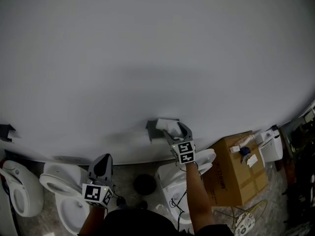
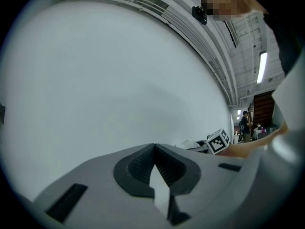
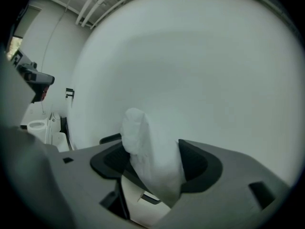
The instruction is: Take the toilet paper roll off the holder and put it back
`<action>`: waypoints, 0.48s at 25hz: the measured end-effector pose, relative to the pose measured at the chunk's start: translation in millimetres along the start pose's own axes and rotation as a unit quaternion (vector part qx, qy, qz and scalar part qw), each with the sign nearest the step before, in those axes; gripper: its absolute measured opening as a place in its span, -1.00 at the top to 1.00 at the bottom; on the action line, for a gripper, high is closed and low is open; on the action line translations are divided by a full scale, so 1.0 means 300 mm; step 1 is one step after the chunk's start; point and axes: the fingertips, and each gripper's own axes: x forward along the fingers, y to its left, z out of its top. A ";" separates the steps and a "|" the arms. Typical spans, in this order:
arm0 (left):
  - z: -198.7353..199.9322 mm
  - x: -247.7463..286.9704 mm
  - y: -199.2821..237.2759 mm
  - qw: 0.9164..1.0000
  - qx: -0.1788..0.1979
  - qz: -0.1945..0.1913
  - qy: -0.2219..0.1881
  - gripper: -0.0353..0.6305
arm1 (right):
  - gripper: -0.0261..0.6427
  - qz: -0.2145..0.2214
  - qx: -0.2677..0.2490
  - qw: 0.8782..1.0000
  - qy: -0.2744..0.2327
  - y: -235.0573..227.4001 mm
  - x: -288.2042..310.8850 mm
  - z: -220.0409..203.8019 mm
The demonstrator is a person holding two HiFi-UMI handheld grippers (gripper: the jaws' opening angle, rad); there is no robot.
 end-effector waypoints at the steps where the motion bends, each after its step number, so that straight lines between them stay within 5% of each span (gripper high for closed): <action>1: 0.002 -0.003 0.000 1.000 0.000 -0.001 -0.002 0.88 | -0.04 -0.002 0.002 1.000 -0.006 -0.002 -0.009 0.015; 12: 0.012 -0.011 0.001 1.000 0.003 -0.003 -0.006 0.88 | -0.04 -0.031 -0.009 0.997 -0.076 -0.043 -0.122 0.223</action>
